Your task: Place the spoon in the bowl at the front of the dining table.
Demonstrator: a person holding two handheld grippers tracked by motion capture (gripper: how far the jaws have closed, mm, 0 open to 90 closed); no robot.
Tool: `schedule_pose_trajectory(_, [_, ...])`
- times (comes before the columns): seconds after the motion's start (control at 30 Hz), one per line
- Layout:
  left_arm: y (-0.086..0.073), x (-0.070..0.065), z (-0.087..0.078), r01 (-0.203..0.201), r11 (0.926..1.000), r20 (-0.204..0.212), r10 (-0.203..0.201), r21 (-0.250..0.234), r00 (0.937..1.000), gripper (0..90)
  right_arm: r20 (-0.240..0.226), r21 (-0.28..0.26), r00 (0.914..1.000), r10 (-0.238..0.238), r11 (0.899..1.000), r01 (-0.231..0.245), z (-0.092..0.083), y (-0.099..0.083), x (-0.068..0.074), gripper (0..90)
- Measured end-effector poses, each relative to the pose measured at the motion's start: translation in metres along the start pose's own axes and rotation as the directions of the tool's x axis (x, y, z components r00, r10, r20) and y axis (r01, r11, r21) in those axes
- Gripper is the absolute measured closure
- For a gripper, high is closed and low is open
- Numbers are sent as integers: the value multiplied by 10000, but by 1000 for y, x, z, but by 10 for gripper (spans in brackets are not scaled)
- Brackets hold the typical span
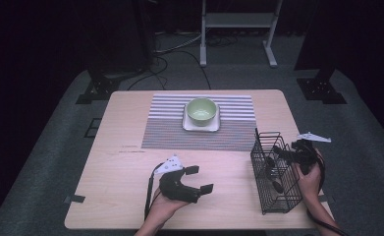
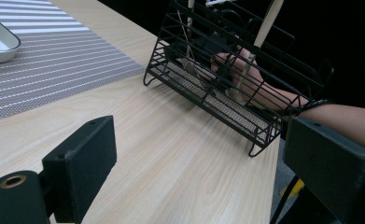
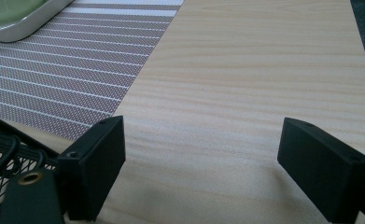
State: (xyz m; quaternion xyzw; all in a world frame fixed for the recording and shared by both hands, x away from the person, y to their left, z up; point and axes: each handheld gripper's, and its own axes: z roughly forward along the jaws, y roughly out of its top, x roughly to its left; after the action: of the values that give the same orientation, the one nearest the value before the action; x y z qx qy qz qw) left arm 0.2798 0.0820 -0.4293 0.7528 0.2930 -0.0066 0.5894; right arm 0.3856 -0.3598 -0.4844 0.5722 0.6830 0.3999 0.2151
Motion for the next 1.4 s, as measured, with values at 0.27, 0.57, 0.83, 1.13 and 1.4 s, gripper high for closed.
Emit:
schedule_pose_trajectory(0.27, [4, -7, 14, -64, 9998, 248, 60, 183, 9997, 89, 4, -7, 10000, -6, 10000, 6, 0, 0, 0, 141])
schedule_pose_trajectory(0.57, [14, -15, 29, -191, 9996, 458, 181, 204, 9988, 89, 10, 2, 10000, 2, 10000, -2, 0, 0, 0, 141])
schedule_pose_trajectory(0.83, [19, -23, 41, -214, 9995, 546, 201, 241, 9983, 89, 14, 0, 10000, 3, 10000, -3, 0, 0, 0, 141])
schedule_pose_trajectory(1.13, [28, -33, 55, -268, 9992, 755, 245, 293, 9968, 89, 12, -2, 10000, 2, 10000, -2, 0, 0, 0, 141])
schedule_pose_trajectory(1.4, [33, -39, 65, -326, 9986, 877, 288, 425, 9957, 91, 7, -4, 10000, 0, 10000, 0, 0, 0, 0, 141])
